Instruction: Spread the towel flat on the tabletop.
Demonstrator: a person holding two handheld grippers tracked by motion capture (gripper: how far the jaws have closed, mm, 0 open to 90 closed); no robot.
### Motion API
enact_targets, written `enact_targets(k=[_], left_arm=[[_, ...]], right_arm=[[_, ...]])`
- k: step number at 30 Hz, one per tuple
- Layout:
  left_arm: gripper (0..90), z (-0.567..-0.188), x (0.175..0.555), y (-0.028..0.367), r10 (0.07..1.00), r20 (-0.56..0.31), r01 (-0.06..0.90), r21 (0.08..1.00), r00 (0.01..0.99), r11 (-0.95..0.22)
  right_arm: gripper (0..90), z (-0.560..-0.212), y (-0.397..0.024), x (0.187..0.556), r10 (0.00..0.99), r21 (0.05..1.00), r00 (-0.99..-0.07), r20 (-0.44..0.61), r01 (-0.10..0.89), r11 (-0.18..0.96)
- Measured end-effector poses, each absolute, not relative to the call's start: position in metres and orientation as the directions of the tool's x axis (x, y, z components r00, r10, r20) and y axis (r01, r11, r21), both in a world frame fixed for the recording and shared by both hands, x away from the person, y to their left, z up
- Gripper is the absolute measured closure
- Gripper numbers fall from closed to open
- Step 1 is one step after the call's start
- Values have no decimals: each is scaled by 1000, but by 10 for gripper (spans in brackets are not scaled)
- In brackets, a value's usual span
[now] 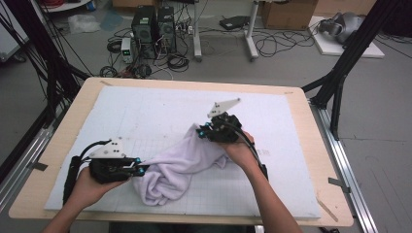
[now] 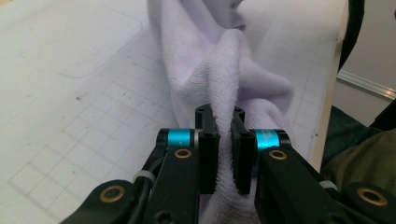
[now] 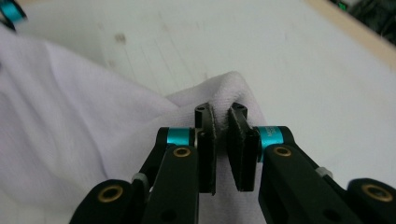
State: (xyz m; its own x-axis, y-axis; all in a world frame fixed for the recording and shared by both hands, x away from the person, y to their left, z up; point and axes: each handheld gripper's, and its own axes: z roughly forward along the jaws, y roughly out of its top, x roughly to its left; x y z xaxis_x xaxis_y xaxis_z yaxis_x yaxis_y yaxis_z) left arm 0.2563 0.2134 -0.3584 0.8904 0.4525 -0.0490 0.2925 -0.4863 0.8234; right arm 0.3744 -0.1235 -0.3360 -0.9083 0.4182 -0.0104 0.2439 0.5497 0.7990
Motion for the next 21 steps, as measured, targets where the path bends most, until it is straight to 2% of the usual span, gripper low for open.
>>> enact_targets(k=[1, 4, 5, 6, 7, 8, 9, 11, 12, 13, 16, 18, 21], left_arm=[[844, -357, 253, 217, 457, -49, 292, 828, 888, -479], [840, -359, 247, 221, 456, -59, 297, 831, 888, -470], [834, -360, 247, 220, 447, -63, 296, 830, 892, -473], [815, -360, 247, 220, 447, -63, 296, 830, 892, -473], [761, -364, 250, 218, 439, -82, 306, 829, 895, -468], [684, -364, 250, 218, 439, -82, 306, 829, 895, -468], [684, -364, 252, 216, 439, -90, 312, 829, 894, -464], [534, -364, 257, 214, 443, -94, 316, 830, 892, -459], [534, -364, 260, 214, 443, -101, 319, 832, 891, -453], [489, -362, 267, 212, 450, -103, 321, 839, 887, -440], [467, -361, 279, 210, 456, -106, 324, 842, 884, -432], [463, -364, 292, 206, 479, -115, 344, 837, 870, -425], [456, -374, 310, 201, 499, -139, 383, 819, 855, -428]], right_arm=[[829, -321, -111, 375, 390, 824, -921, -22, 204, 529], [822, -312, -95, 373, 349, 846, -936, -42, 152, 510], [806, -314, -91, 373, 336, 841, -940, -51, 141, 522], [751, -318, -88, 373, 337, 828, -940, -50, 150, 540], [704, -324, -87, 375, 339, 814, -940, -45, 163, 558], [704, -324, -87, 375, 339, 814, -940, -45, 163, 558], [679, -330, -88, 376, 333, 804, -942, -26, 178, 568], [613, -340, -102, 374, 346, 808, -938, -18, 190, 558], [613, -340, -102, 374, 346, 808, -938, -18, 190, 558], [571, -344, -117, 367, 371, 799, -928, -27, 203, 566], [523, -352, -132, 362, 401, 794, -915, -43, 212, 570], [465, -368, -147, 363, 450, 787, -893, 22, 294, 543], [445, -385, -147, 365, 461, 763, -887, 28, 317, 563]])
